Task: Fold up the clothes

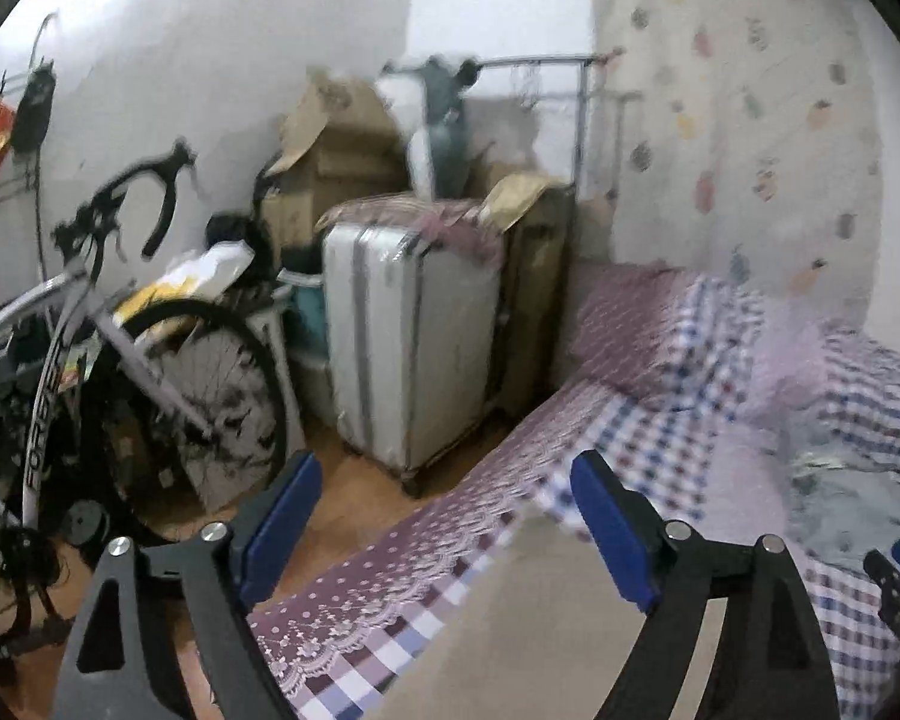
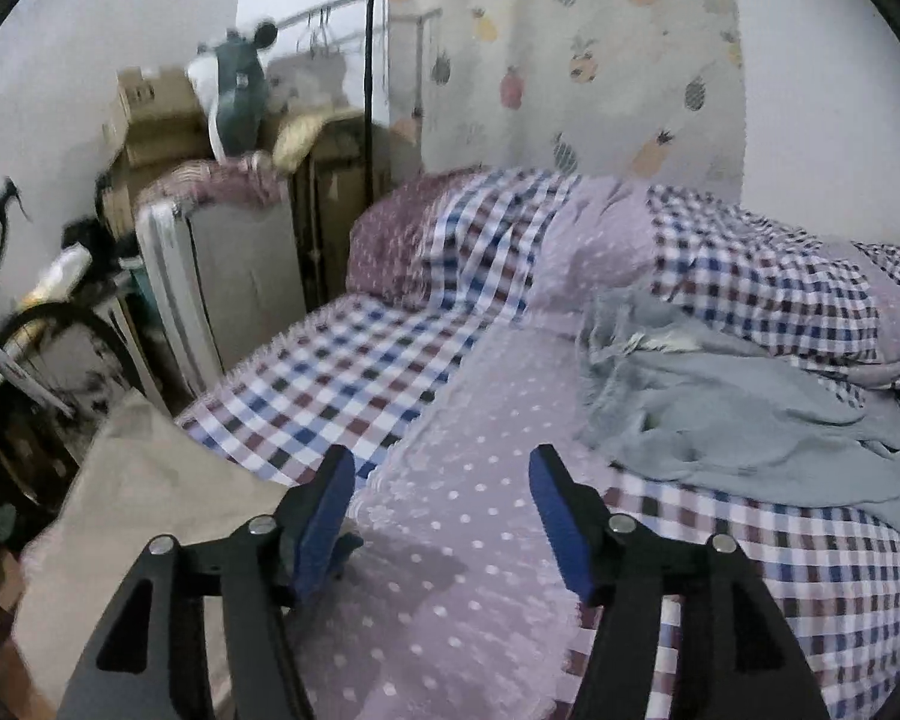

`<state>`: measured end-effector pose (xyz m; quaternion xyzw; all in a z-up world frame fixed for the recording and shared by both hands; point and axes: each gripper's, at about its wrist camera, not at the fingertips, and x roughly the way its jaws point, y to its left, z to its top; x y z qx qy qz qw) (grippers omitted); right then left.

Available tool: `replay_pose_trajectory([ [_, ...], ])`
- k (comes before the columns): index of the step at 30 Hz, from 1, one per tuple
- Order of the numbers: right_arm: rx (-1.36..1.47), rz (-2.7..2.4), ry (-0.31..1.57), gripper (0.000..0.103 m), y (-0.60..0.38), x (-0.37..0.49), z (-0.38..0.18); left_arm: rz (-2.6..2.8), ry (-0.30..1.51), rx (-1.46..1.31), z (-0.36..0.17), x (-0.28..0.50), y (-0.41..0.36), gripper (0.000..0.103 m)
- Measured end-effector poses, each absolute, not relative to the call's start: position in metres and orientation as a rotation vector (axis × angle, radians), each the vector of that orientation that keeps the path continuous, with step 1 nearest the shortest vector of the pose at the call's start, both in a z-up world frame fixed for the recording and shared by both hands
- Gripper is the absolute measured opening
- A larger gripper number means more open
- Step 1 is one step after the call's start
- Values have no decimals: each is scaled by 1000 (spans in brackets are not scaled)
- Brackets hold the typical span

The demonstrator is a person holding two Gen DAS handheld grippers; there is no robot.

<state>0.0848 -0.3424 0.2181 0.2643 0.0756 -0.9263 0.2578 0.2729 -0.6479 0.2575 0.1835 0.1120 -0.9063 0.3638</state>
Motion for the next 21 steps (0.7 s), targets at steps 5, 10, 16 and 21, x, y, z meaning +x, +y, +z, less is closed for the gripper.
replay_pose_trajectory([
  [5,602,-2533,183,76,-277,137,277,-2461,235,427,307,292,-564,92],
  [10,480,-2527,145,87,-200,194,336,-2649,226,375,353,310,-474,93],
  [16,400,-2542,71,95,-100,251,398,-2855,272,336,404,330,-378,94],
  [21,302,-2592,34,100,-16,291,444,-2997,273,283,448,352,-305,98],
])
